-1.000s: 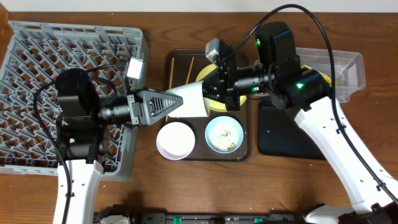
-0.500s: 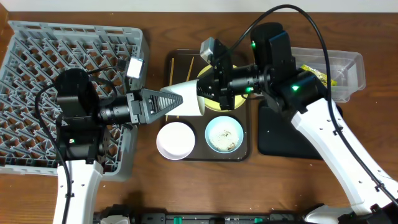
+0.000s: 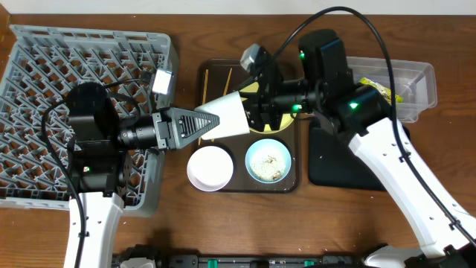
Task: Sort waste into correct bins and load items into the dishwasher
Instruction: 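Hand the white cup from the right gripper to the left gripper, then place the white cup into the dish rack with the left gripper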
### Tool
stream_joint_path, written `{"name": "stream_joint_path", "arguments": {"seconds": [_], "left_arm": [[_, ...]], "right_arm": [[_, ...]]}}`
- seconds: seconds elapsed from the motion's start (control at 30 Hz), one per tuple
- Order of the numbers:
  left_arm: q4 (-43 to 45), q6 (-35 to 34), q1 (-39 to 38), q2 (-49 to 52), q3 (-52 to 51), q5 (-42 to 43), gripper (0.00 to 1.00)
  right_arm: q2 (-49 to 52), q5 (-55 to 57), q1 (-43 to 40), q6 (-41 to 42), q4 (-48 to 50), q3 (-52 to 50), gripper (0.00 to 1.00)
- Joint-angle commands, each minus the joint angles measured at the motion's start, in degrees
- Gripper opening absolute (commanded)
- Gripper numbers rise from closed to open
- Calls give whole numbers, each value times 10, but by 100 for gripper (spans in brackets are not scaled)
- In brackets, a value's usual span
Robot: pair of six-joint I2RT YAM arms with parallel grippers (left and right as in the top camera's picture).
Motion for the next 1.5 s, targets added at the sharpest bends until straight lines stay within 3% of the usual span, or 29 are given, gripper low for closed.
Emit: {"name": "stream_joint_path", "arguments": {"seconds": [0.0,0.1,0.47,0.63,0.73,0.97,1.1,1.23,1.37,1.47], "left_arm": [[9,27,-3,-16,7,13,50],[9,28,-3,-16,7,-5,44],[-17,44,-3,-16,7,-68,43],[-35,46,-3,-16,7,-127,43],[-94,58,-3,-16,7,-194,37],[-303,119,-3,-16,10,-419,35],[-446,151,5,-20,52,-588,34],[-602,170,9,-21,139,-811,34],[-687,165,9,-21,184,-996,35],[-723,148,19,-14,181,-1044,35]], "right_arm": [[-15,68,-36,0,-15,1,60],[-35,69,-54,0,-29,1,60],[-45,73,-70,0,-75,1,62],[-45,73,-70,0,-74,1,62],[-45,73,-70,0,-75,1,62],[-45,73,-70,0,-75,1,63],[-45,73,-70,0,-81,1,63],[-45,92,-70,0,-90,1,63],[-45,101,-70,0,-91,1,63],[-45,101,-70,0,-93,1,63]]}}
